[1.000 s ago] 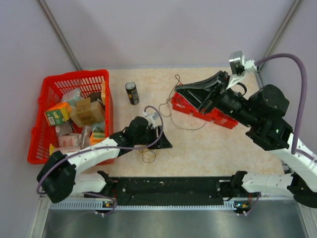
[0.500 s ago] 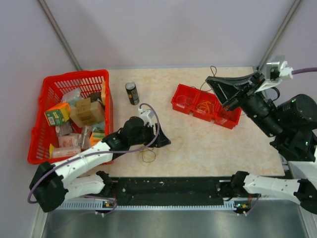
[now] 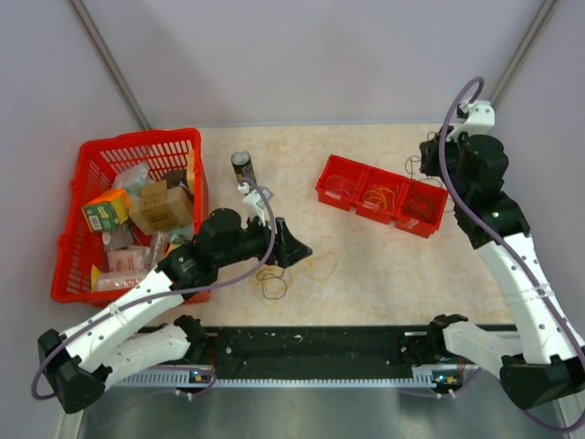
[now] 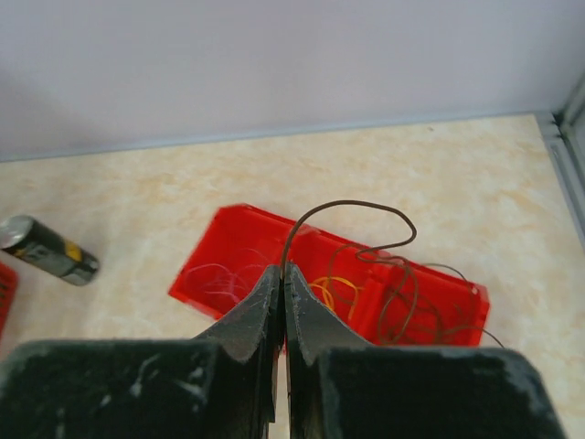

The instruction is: Untangle the cables

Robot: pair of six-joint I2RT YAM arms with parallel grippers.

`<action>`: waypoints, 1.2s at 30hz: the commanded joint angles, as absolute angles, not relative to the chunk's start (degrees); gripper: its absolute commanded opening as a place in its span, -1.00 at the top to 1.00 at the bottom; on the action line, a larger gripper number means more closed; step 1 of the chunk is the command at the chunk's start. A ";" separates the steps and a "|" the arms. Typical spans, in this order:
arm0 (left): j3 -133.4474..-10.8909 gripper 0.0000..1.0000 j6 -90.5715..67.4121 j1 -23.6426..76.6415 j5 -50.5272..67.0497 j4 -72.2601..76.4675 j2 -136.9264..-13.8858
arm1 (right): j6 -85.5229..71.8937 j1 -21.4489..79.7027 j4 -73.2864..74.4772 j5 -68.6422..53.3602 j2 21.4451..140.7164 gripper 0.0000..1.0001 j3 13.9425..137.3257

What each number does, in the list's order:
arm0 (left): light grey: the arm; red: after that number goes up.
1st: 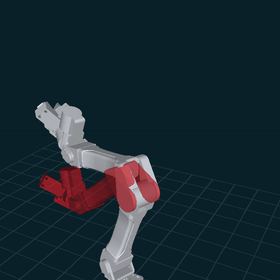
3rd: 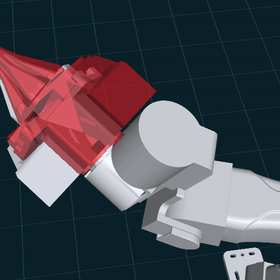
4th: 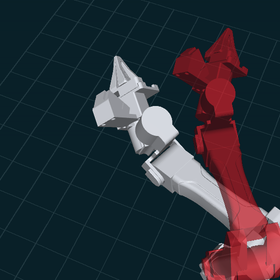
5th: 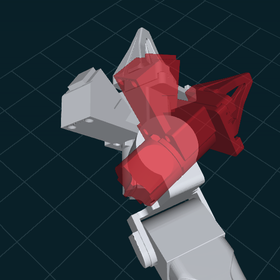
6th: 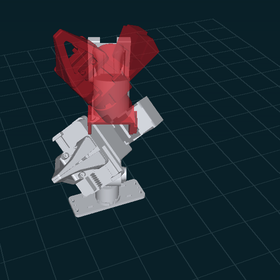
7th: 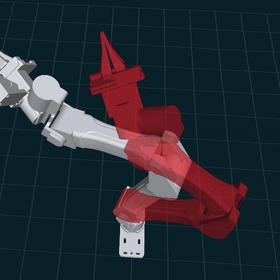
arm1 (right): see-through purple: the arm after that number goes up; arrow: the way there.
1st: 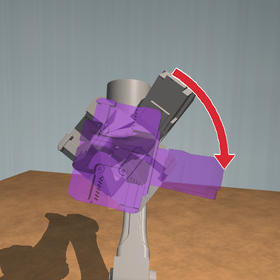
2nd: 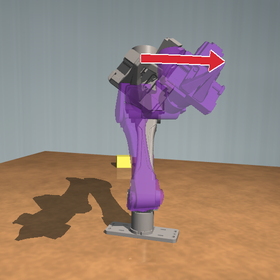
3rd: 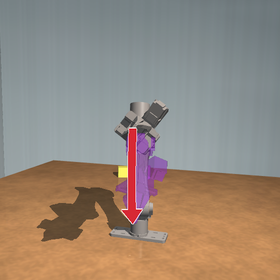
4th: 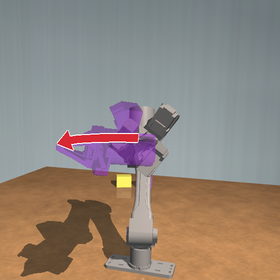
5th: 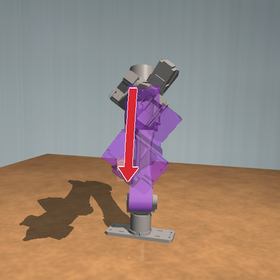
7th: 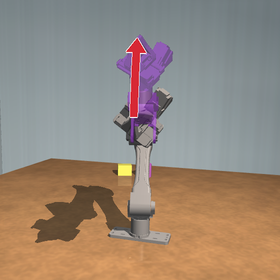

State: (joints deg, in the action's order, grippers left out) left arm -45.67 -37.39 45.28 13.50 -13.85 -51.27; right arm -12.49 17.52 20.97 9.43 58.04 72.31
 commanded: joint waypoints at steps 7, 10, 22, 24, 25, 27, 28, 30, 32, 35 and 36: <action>-49.92 -0.68 -35.25 45.26 15.91 -15.12 -49.83 | -13.88 9.40 14.06 11.60 63.02 1.00 61.80; -49.92 -0.69 -35.33 45.26 15.91 -15.12 -49.57 | -15.81 9.14 12.40 14.05 62.58 1.00 56.36; -51.77 -0.69 -33.93 45.26 14.77 -15.55 -50.27 | -23.02 0.26 12.64 0.79 79.78 1.00 53.07; -51.85 -0.69 -33.05 45.26 12.93 -16.25 -50.62 | -24.07 0.26 15.46 0.35 84.35 1.00 55.36; -52.12 -0.69 -32.35 45.35 11.61 -17.04 -51.15 | -24.52 0.26 16.51 -1.21 86.38 1.00 56.07; -53.25 -0.69 -30.77 45.35 9.59 -19.93 -52.90 | -24.96 0.26 17.40 -1.32 89.46 1.00 57.12; -54.04 -0.68 -29.98 45.35 9.06 -21.87 -53.78 | -24.44 0.26 17.84 -1.84 90.60 1.00 57.74; -54.32 -0.66 -29.01 45.26 9.31 -23.11 -54.58 | -23.03 0.26 18.63 -2.11 91.67 0.98 59.49; -53.79 -0.65 -28.74 45.35 9.67 -22.59 -54.84 | -21.72 0.26 20.21 -2.02 91.58 0.88 62.13; -53.61 -0.64 -28.92 45.26 10.28 -22.15 -55.89 | -20.13 0.26 23.28 -2.28 90.88 0.61 65.38; -53.61 -0.64 -29.18 45.26 10.46 -21.89 -56.25 | -19.87 0.26 24.34 -2.46 90.44 0.47 66.26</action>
